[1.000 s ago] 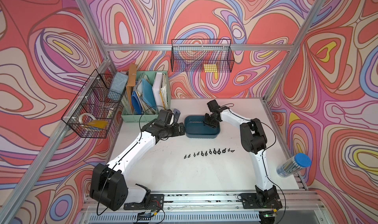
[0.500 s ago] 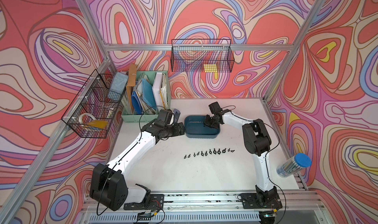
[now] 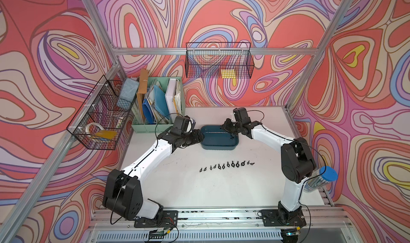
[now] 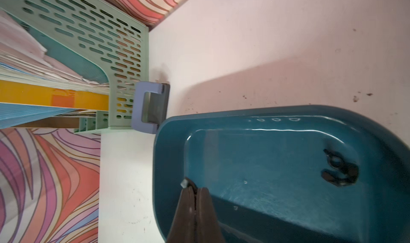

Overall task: Take out the wing nut from the storage box
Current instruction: Pick up the wing nut from the storage box.

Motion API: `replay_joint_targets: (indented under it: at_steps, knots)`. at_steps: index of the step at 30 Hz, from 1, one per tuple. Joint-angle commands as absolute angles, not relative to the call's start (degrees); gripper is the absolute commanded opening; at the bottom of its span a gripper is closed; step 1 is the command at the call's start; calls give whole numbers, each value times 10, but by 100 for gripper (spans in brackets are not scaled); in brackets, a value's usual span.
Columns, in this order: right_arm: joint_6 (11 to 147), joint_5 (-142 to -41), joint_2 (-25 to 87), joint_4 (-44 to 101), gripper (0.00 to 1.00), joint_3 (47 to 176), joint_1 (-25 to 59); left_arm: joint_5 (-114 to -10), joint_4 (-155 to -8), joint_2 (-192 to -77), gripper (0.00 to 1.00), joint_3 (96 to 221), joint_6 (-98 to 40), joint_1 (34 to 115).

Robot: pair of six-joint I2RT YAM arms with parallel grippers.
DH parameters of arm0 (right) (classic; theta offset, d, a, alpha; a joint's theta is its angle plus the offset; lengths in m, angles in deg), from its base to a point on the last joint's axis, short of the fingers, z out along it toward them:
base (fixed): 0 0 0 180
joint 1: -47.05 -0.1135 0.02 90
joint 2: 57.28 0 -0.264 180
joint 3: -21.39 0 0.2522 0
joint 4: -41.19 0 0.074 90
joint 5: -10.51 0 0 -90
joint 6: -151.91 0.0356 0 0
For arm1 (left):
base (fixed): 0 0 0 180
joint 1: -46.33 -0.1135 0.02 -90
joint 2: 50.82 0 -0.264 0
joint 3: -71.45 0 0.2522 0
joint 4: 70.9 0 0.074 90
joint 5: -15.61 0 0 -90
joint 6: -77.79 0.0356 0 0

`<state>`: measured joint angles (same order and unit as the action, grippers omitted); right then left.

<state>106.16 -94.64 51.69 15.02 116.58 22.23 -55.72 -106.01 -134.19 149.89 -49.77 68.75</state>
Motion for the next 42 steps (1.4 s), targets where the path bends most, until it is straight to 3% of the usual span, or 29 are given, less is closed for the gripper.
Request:
replay_joint_targets:
  at_steps: [1,13,28,42]
  knots:
    - [1102,-976,491,180,0,1147,210,-535,-1008,-1361,52,1514,-503,686]
    - [1176,-1048,474,191,0,1144,188,-560,-979,-1408,41,1549,-468,714]
    - [1184,-1058,468,184,0,1158,169,-555,-975,-1434,27,1564,-466,725]
    - [1180,-1067,475,183,0,1165,158,-561,-977,-1440,24,1567,-467,725]
